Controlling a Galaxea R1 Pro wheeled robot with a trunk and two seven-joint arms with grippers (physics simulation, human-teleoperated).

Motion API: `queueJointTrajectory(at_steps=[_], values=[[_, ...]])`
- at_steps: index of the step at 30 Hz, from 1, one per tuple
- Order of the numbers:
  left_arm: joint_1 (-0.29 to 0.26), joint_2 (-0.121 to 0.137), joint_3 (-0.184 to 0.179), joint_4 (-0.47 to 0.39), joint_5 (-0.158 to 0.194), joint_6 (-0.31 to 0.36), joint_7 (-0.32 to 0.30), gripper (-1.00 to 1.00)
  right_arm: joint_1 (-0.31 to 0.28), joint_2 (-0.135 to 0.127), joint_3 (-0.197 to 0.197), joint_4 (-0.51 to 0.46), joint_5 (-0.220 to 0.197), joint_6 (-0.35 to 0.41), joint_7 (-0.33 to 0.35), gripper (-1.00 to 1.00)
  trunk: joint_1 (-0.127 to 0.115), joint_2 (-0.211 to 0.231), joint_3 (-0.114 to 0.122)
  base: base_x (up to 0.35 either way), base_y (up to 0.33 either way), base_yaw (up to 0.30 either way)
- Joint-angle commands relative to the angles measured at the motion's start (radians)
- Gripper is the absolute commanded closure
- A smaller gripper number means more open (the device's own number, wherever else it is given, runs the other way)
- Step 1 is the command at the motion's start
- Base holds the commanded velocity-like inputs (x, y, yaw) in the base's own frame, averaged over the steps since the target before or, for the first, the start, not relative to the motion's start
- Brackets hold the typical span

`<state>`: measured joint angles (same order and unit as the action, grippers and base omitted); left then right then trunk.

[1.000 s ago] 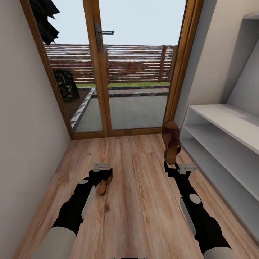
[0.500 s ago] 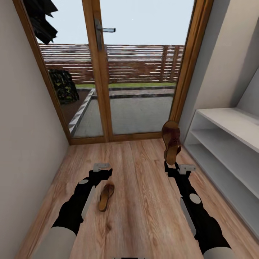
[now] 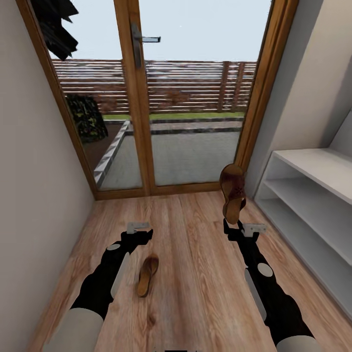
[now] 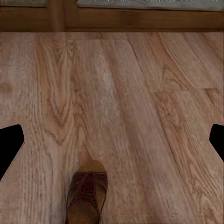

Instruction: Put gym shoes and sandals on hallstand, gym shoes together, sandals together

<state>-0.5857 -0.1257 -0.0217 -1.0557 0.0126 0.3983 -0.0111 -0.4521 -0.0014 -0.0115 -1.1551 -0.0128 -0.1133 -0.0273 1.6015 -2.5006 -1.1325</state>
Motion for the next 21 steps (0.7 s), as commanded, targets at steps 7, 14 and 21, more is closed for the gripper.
queueJointTrajectory(at_steps=[7, 14, 21], values=[[0.000, 0.000, 0.000, -0.001, 0.001, 0.005, -0.001, -1.00, 0.000, 0.000, 0.001, 0.000, -0.004, -0.002, -0.003, 1.00, 0.000, 0.000, -0.001, 0.326, 0.048, 0.000], [0.000, 0.000, 0.000, -0.001, 0.001, 0.005, -0.001, -1.00, 0.000, 0.000, 0.001, 0.001, -0.004, -0.002, -0.003, 1.00, 0.000, 0.000, -0.001, 0.264, 0.043, -0.135], [0.001, -0.002, 0.000, 0.001, 0.003, 0.002, -0.001, -1.00, 0.000, 0.000, 0.002, 0.001, -0.002, -0.002, -0.005, 1.00, 0.000, 0.000, -0.001, 0.026, 0.009, -0.217]])
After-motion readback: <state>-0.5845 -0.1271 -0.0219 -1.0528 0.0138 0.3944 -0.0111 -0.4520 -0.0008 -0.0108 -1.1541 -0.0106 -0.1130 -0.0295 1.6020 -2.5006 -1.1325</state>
